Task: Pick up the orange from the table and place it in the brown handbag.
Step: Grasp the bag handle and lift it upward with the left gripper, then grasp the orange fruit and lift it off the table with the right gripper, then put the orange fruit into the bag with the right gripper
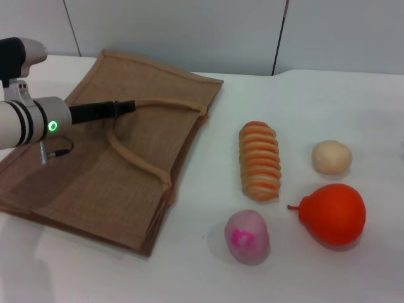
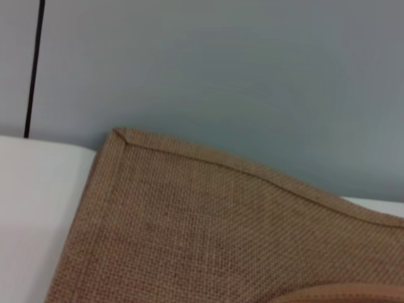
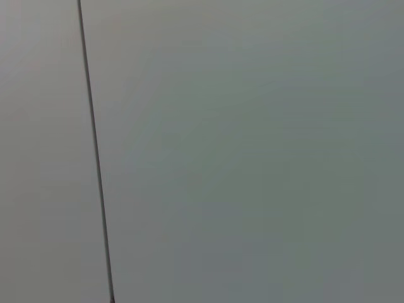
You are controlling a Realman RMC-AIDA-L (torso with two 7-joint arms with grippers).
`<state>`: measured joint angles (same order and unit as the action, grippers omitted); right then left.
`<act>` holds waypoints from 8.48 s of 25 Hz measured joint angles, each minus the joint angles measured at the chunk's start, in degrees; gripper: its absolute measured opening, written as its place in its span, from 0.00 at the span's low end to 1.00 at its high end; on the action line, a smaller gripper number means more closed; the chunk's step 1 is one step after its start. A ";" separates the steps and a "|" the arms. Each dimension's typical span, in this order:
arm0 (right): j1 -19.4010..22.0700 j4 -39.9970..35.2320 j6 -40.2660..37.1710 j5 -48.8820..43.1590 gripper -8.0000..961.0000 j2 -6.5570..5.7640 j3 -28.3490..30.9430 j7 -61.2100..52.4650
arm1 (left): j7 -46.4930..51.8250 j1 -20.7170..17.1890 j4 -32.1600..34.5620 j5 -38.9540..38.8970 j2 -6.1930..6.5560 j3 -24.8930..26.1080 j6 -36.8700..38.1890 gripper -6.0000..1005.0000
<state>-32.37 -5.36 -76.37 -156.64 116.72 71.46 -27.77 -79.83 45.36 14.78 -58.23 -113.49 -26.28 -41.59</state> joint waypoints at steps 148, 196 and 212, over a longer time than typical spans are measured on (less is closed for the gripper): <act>-10.18 -23.71 -11.85 -9.29 0.61 -1.18 -65.23 -36.30 | -9.55 -13.01 8.77 -34.32 0.11 1.49 -44.46 0.12; -22.82 -9.25 -9.88 4.89 0.10 -0.89 -69.53 -26.88 | -8.59 -8.75 6.47 -34.20 0.09 0.87 -51.74 0.13; -26.69 2.85 5.59 5.05 0.07 -0.49 -69.17 -20.27 | -6.14 -5.86 5.28 -34.41 -0.60 1.36 -58.72 0.13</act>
<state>-59.06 -2.51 -70.79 -151.60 116.23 2.29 -48.04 -85.97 39.50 20.06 -92.64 -114.09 -24.91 -100.31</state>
